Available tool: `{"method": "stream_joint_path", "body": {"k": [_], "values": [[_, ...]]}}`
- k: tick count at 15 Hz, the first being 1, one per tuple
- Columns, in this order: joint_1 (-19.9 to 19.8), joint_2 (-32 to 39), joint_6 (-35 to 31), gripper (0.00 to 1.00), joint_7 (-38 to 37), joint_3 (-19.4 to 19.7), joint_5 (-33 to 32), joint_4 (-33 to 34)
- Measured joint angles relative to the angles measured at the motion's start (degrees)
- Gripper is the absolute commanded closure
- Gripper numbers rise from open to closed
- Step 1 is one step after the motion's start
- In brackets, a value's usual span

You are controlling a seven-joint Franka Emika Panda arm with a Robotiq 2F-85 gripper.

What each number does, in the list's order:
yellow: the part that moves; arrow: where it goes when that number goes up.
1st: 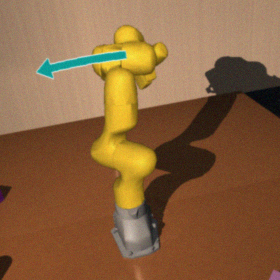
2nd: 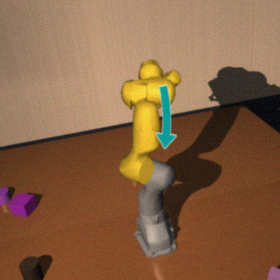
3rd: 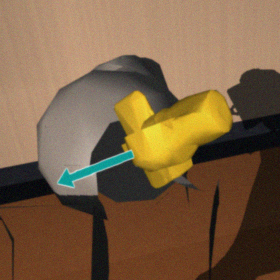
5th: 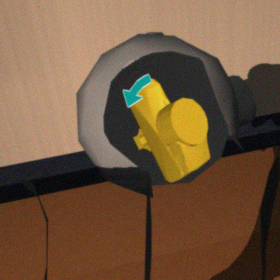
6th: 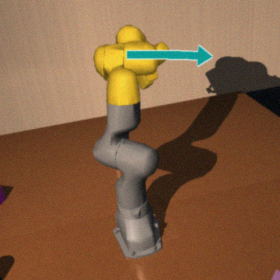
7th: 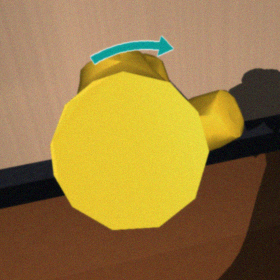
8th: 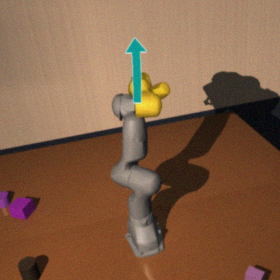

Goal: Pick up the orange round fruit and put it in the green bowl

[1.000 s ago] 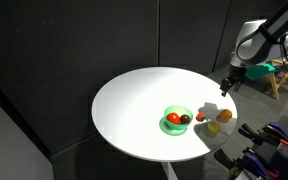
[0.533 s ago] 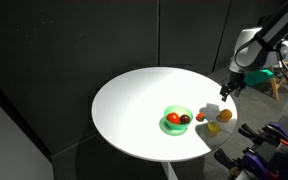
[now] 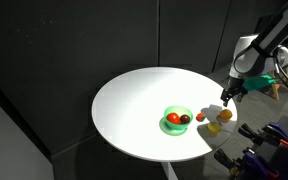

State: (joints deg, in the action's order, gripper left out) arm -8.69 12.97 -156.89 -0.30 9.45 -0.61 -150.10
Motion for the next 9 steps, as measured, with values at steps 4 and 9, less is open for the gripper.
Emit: {"method": "stream_joint_path", "body": {"k": [4,9], "values": [[0.0,1.68,-1.15,0.0,-0.56,0.24,0.0,0.0],[-0.03,3.93,-5.25,0.0,-0.56,0.24,0.02,0.0]]}}
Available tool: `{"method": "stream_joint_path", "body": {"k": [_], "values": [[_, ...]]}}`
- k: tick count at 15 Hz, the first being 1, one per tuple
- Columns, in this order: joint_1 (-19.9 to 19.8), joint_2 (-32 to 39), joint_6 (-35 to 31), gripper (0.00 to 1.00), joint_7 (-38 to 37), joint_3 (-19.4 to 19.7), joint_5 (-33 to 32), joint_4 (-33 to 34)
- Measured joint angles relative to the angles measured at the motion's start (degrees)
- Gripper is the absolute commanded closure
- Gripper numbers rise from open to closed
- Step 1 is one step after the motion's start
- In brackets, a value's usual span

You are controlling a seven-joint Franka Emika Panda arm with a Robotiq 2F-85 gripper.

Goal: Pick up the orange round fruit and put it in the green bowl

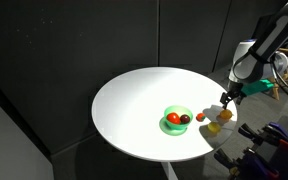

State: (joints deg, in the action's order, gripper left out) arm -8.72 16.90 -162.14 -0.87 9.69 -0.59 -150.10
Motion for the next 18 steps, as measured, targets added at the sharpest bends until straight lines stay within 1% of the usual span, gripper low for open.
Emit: {"method": "stream_joint_path", "body": {"k": [8,18], "values": [[-0.3,3.36,-5.5,0.0,0.0,0.0,0.05,0.03],[-0.52,6.93,-9.53,0.0,0.0,0.0,0.07,0.35]]}}
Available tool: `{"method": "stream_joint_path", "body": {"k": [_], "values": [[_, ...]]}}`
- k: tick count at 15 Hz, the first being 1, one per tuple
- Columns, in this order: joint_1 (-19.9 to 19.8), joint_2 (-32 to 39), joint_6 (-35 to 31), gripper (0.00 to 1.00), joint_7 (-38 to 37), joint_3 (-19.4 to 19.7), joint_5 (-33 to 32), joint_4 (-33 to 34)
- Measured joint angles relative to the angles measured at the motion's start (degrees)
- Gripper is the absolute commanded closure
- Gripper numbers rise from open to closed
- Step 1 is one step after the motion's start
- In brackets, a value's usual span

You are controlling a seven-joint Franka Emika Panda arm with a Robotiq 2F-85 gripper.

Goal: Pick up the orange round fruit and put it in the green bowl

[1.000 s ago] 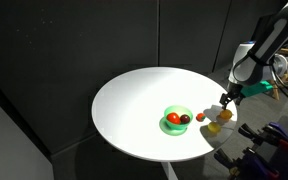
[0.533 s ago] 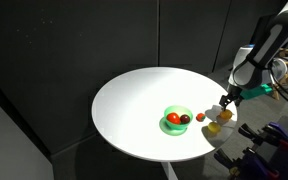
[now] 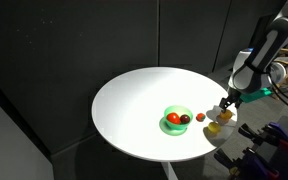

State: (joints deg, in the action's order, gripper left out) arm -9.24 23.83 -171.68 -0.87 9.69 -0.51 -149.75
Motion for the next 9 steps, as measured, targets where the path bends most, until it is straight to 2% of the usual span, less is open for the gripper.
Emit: {"method": "stream_joint_path", "body": {"k": [9], "values": [[-0.43,3.38,-0.29,0.0,0.0,-0.08,0.01,2.5]]}}
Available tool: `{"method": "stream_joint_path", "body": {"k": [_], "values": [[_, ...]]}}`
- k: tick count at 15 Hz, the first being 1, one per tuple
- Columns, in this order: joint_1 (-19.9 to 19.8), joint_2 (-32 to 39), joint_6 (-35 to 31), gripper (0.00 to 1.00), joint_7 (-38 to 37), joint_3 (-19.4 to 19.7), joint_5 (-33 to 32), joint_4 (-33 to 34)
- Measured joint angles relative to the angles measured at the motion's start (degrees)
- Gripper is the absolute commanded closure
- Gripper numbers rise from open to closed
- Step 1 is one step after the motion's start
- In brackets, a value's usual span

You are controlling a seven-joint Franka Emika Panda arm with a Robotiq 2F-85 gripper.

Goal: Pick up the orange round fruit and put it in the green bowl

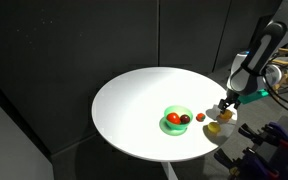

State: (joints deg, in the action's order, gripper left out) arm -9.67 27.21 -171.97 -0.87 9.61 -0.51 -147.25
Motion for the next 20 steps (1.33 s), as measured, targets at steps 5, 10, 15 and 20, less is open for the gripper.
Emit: {"method": "stream_joint_path", "body": {"k": [5,10,15,20], "values": [[-0.6,1.22,0.0,0.0,0.0,-0.04,0.0,1.09],[-0.93,1.57,0.0,0.37,0.01,-0.05,0.0,1.25],[-0.94,1.62,0.0,0.58,0.01,-0.08,0.0,1.32],[-0.94,1.42,0.54,0.58,0.39,-0.18,0.0,1.36]]}}
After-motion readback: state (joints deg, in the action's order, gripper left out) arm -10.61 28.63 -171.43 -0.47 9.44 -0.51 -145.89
